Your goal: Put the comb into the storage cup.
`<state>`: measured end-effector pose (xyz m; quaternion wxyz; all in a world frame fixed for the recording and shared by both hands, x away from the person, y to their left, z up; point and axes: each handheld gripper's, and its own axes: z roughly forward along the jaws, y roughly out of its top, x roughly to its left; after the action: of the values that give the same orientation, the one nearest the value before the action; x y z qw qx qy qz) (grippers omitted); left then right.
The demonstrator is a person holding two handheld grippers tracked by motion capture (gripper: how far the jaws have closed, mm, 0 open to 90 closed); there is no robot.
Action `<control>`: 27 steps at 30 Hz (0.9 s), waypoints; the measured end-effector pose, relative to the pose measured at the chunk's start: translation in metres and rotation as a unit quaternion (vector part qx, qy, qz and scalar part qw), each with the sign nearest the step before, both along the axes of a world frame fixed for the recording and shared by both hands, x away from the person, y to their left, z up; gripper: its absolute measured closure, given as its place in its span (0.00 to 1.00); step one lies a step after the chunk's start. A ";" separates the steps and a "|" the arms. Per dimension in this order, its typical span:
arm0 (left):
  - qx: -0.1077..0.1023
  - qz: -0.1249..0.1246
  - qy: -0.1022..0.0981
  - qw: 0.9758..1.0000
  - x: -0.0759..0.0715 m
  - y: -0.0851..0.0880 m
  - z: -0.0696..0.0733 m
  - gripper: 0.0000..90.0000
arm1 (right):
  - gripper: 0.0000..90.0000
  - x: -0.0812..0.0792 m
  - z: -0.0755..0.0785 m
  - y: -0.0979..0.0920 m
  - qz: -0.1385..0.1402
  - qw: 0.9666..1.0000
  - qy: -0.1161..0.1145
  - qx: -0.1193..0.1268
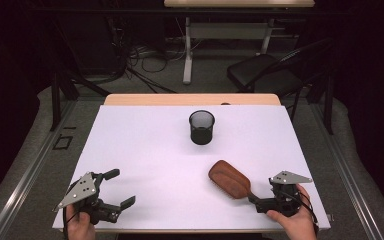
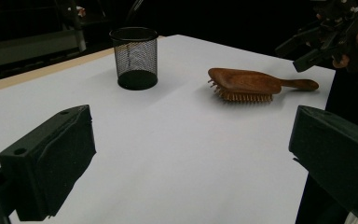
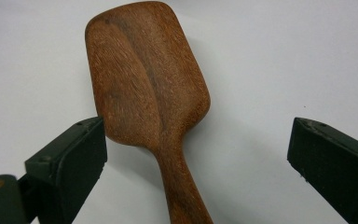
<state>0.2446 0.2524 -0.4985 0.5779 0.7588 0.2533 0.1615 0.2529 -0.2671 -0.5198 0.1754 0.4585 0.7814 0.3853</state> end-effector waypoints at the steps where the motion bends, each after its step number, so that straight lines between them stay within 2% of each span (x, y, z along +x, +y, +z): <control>1: 0.000 0.001 0.000 1.000 0.000 0.000 0.000 0.00 | 0.06 0.000 0.001 0.001 0.003 1.000 0.002 -0.006; 5: -0.001 0.000 0.002 1.000 0.000 0.001 0.000 0.00 | 0.11 0.000 0.006 0.001 0.013 0.999 -0.010 -0.032; 7: -0.001 0.002 0.002 1.000 0.000 0.001 0.000 0.00 | 0.11 0.001 0.007 0.001 0.017 0.999 -0.008 -0.028; 10: -0.001 0.001 0.002 1.000 0.000 0.001 0.000 0.00 | 0.11 0.004 0.010 0.001 0.025 0.999 0.011 -0.036; 17: 0.001 0.000 0.003 1.000 0.000 0.001 0.000 0.00 | 0.16 0.009 0.015 0.009 0.050 0.996 0.027 -0.074; 21: 0.001 0.000 0.002 1.000 -0.001 0.001 0.000 0.00 | 0.16 0.013 0.016 0.013 0.065 0.991 0.043 -0.111; 25: 0.000 0.003 0.001 1.000 -0.001 0.001 0.000 0.00 | 0.17 0.015 0.016 0.015 0.076 0.986 0.054 -0.137; 27: 0.001 0.000 0.001 1.000 -0.001 0.001 0.000 0.00 | 0.21 0.017 0.016 0.016 0.082 0.983 0.060 -0.150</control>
<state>0.2437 0.2530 -0.4981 0.5768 0.7595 0.2537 0.1616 0.2697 -0.2514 -0.5038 0.1630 0.3833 0.8746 0.2482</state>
